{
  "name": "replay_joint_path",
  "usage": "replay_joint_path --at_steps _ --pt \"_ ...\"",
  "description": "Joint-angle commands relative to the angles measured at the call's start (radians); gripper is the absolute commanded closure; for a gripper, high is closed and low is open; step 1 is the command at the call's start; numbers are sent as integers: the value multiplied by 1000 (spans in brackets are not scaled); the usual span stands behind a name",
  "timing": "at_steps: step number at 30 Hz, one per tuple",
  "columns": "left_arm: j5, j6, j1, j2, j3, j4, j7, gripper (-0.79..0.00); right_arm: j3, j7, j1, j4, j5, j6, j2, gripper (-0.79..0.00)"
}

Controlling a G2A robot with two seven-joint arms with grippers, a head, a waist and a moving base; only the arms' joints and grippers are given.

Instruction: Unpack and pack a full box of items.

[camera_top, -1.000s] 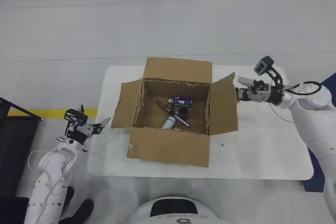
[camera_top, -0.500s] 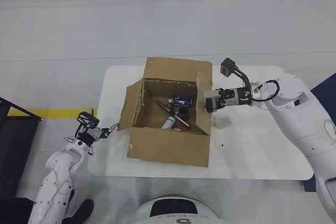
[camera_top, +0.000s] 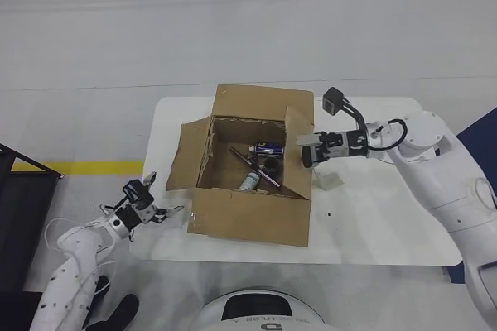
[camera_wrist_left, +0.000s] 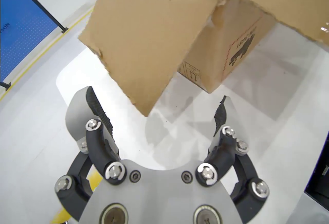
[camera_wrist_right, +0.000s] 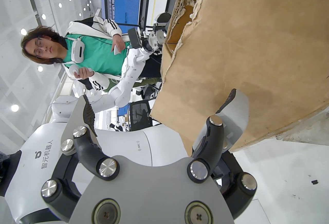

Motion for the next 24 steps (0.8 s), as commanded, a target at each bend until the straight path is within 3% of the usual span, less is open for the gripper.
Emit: replay_joint_path --at_steps 1,5,11,19,24 --pt "-43 62 -8 -4 -1 5 -5 -785 0 0 3 0 -5 4 -2 -785" --pt "-152 214 -28 -18 -1 -13 -54 -785 -18 19 15 7 -31 20 -8 -785" --pt "-193 326 -17 -22 -21 -106 -27 -785 -76 44 62 54 -73 48 -31 -785" --pt "-169 328 -28 -21 3 -155 -48 -785 -159 -10 125 116 -169 84 -69 -785" --pt "-149 315 -69 -23 52 -138 -90 -785 -171 -8 148 143 -190 81 -81 -785"
